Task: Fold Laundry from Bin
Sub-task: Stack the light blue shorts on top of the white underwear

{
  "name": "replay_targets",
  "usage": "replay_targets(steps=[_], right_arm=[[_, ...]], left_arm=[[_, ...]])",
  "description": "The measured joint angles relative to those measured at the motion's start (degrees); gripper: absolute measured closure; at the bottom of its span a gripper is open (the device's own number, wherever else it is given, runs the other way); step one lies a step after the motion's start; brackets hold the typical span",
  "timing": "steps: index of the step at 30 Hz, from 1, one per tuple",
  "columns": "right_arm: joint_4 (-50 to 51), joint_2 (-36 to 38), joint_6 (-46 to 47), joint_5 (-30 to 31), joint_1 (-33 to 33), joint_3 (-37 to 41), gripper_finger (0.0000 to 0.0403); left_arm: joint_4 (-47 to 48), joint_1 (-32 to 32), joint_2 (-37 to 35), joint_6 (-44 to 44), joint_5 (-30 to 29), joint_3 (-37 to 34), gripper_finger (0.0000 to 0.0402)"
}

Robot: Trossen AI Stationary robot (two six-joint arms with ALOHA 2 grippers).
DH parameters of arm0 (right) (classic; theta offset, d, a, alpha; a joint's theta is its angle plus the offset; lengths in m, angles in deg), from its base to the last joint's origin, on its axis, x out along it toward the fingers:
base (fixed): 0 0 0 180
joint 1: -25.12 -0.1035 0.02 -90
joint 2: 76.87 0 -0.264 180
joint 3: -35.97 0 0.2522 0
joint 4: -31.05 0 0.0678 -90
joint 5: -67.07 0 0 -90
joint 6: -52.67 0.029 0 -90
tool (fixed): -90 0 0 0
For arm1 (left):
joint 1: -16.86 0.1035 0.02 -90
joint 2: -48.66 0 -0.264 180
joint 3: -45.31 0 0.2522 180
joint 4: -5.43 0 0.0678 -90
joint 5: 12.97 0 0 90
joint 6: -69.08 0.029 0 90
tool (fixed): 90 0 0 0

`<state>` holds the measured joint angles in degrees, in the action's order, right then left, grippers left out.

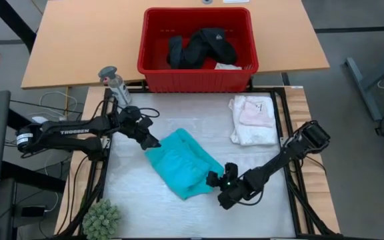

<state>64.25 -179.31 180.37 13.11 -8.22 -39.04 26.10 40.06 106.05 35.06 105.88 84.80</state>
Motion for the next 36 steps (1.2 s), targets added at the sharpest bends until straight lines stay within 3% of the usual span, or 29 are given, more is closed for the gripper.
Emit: replay_targets(steps=[8, 19, 36], right_arm=[[-2.69, 0.00, 2.29, -0.60, -1.26, 0.02, 0.0136], [-1.72, 0.00, 2.56, -1.28, -1.04, 0.02, 0.0136], [2.60, -0.08, 2.33, -3.57, 0.12, 0.02, 0.0138]], left_arm=[[2.69, 1.52, 0.01, 6.51, -7.05, -0.69, 0.0167], [-3.17, 1.71, 8.15, 5.25, 0.29, -0.65, 0.0167], [-8.44, 0.70, 16.19, 1.83, 3.38, -0.65, 0.0167]])
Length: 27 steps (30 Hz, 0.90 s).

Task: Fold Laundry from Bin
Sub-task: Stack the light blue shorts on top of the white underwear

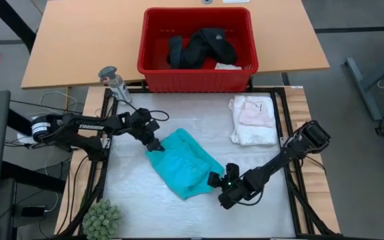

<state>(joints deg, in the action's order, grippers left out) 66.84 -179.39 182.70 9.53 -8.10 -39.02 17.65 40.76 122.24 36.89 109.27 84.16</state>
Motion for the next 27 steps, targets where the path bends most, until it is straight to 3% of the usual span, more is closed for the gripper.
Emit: replay_targets(steps=[4, 7, 12, 27], right_arm=[[-2.61, -2.85, -0.04, 0.50, 0.82, 0.00, 0.0138], [-9.88, -6.31, -0.12, 0.75, 1.24, 0.00, 0.0138], [-19.87, -10.00, 0.40, 6.21, 1.85, -0.04, 0.0138], [-20.82, -9.17, 2.40, 16.80, -2.89, 0.00, 0.0138]], left_arm=[[-1.20, -1.38, 1.89, -0.46, 0.10, 0.00, 0.0167], [-3.13, -2.19, 2.63, -1.86, 0.25, 0.00, 0.0167], [-4.11, -2.71, 2.56, -2.85, -0.48, 0.04, 0.0167], [-4.40, -2.91, 2.52, -3.85, -0.99, 0.04, 0.0167]])
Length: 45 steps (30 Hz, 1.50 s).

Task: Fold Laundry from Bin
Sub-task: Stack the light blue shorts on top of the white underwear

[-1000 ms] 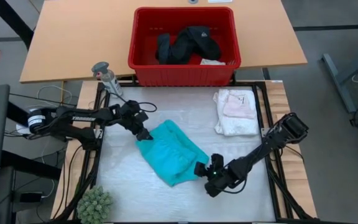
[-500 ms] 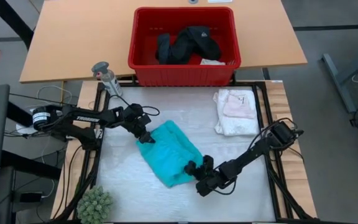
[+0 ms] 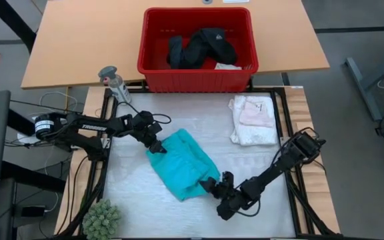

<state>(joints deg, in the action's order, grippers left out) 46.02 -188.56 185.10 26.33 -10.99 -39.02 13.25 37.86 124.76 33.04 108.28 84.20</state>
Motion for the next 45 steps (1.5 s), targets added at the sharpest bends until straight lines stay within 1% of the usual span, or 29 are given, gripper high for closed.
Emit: replay_targets(steps=[3, 4, 7, 10, 12, 14, 18, 22, 24, 26, 29, 34, 36, 38, 42, 45], right_arm=[[-0.06, -0.06, -0.92, -0.37, 0.68, 0.00, 0.0138], [-0.24, -0.06, -1.53, 0.65, 0.94, 0.00, 0.0138], [-3.27, -0.08, -2.14, 6.16, 1.78, 0.02, 0.0138], [-6.76, -0.04, -2.53, 7.58, 2.67, 0.00, 0.0138], [-7.95, -0.06, -4.73, 5.93, 3.28, 0.00, 0.0138], [-8.20, -0.06, -6.60, 2.38, 3.82, 0.00, 0.0138], [-7.90, -0.06, -7.21, -2.65, 4.50, 0.02, 0.0138], [-6.66, -0.06, -4.44, -4.30, 4.87, 0.02, 0.0138], [-5.77, -0.06, -3.43, -6.24, 5.56, 0.02, 0.0138], [-4.45, -0.06, -3.25, -9.18, 6.78, 0.02, 0.0138], [-3.93, -0.06, -3.29, -11.75, 8.76, 0.00, 0.0138], [-2.45, -0.06, -3.93, -13.66, 11.78, 0.00, 0.0142], [-1.40, -0.04, -3.91, -15.94, 12.48, 0.00, 0.0158], [-0.02, -0.02, -3.90, -17.85, 13.13, 0.00, 0.0189], [1.75, 0.01, -5.09, -18.86, 13.95, 0.00, 0.0283], [1.66, -0.01, -8.11, -18.72, 14.51, 0.00, 0.0363]], left_arm=[[-0.47, -0.54, 0.00, -0.20, -0.08, 0.00, 0.0168], [-0.57, -0.88, 0.00, -0.28, -0.26, 0.00, 0.0168], [-0.58, -1.70, 0.00, -0.73, -0.46, 0.00, 0.0168], [-0.60, -2.40, -0.02, -0.89, -0.81, 0.00, 0.0168], [-0.72, -2.74, -0.02, -0.89, -1.64, -0.02, 0.0168], [-1.37, -2.92, -0.02, -1.14, -2.19, -0.02, 0.0168], [-1.55, -2.95, -0.04, -1.76, -2.14, -0.02, 0.0168], [-1.55, -2.95, -0.04, -1.62, -2.57, -0.02, 0.0168], [-1.57, -2.95, -0.04, -1.50, -3.07, -0.02, 0.0168], [-1.62, -2.95, -0.04, -1.48, -3.19, -0.02, 0.0168], [-1.72, -3.10, -0.04, -1.30, -3.39, -0.03, 0.0168], [-1.32, -4.18, -0.04, -1.67, -3.50, -0.04, 0.0171], [-0.95, -4.73, -0.04, -1.72, -3.70, -0.04, 0.0183], [-0.89, -5.49, -0.04, -1.70, -5.20, -0.04, 0.0204], [-1.30, -6.47, 0.62, -2.14, -8.86, -0.04, 0.0275], [-1.79, -6.47, 2.89, -2.88, -8.58, -0.04, 0.0349]])
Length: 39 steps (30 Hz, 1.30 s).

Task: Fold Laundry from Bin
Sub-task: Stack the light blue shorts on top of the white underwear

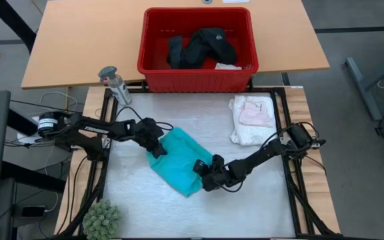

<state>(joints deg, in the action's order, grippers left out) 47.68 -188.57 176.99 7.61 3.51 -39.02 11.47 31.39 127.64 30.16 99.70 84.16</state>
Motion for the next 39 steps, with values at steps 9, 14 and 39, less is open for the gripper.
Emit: replay_targets(steps=[9, 14, 39], right_arm=[[4.74, 1.40, -1.22, 2.69, -1.16, -1.42, 0.0372], [24.98, 6.55, 0.05, 2.42, -2.09, -5.49, 0.0372], [78.95, 30.15, -4.35, 16.17, 4.30, -15.59, 0.0372]], left_arm=[[-11.35, 0.09, 8.30, -9.46, 7.54, 0.96, 0.0401], [-11.23, 0.30, 8.01, -10.21, 7.64, 5.93, 0.0401], [-0.66, 5.48, 25.62, 1.86, 6.43, 57.01, 0.0401]])
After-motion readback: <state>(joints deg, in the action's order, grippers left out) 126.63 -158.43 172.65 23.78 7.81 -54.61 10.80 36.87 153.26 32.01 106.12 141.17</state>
